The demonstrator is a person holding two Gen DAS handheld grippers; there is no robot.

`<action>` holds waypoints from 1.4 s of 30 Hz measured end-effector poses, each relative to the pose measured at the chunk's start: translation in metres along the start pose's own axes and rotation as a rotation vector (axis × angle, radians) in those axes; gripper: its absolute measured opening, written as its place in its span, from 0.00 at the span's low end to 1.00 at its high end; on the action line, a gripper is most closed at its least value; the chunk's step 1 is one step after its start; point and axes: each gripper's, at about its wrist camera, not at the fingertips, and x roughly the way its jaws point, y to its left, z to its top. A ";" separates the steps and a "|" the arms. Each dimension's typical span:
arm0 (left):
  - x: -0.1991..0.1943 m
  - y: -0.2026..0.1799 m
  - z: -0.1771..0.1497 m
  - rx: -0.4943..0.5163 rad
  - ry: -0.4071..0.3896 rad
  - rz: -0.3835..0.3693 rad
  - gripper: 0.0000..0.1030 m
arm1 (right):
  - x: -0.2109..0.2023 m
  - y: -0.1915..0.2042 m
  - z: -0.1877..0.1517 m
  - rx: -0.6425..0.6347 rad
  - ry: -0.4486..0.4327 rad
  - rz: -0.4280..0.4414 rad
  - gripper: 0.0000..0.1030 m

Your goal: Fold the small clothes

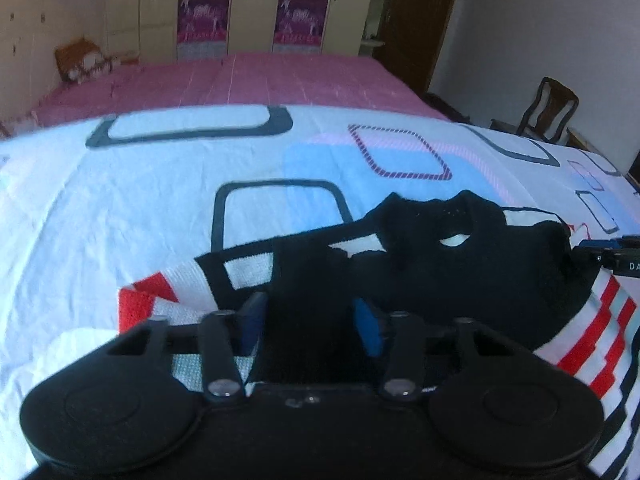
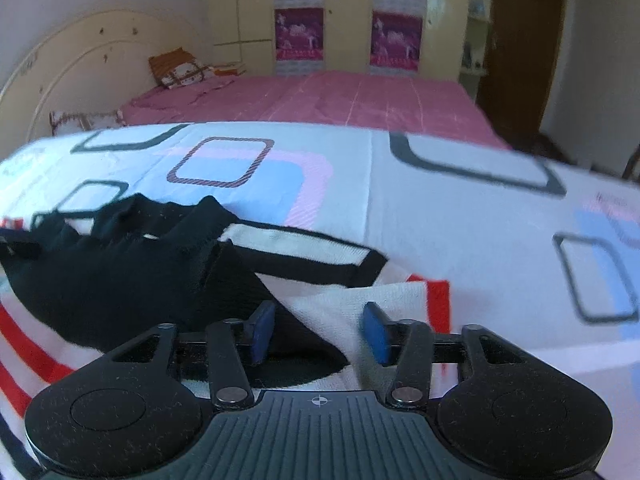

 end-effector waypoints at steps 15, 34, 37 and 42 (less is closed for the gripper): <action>-0.017 0.007 -0.004 -0.050 -0.051 -0.025 0.15 | -0.029 0.008 0.003 -0.056 -0.074 0.002 0.30; -0.024 0.006 -0.009 -0.098 -0.166 -0.001 0.06 | -0.007 0.006 0.007 -0.068 -0.094 0.018 0.03; -0.023 0.012 -0.014 -0.136 -0.193 0.067 0.06 | -0.003 0.001 0.011 -0.037 -0.097 0.001 0.03; 0.003 0.004 -0.007 -0.073 -0.077 0.143 0.08 | 0.027 -0.007 0.011 0.025 -0.012 -0.027 0.03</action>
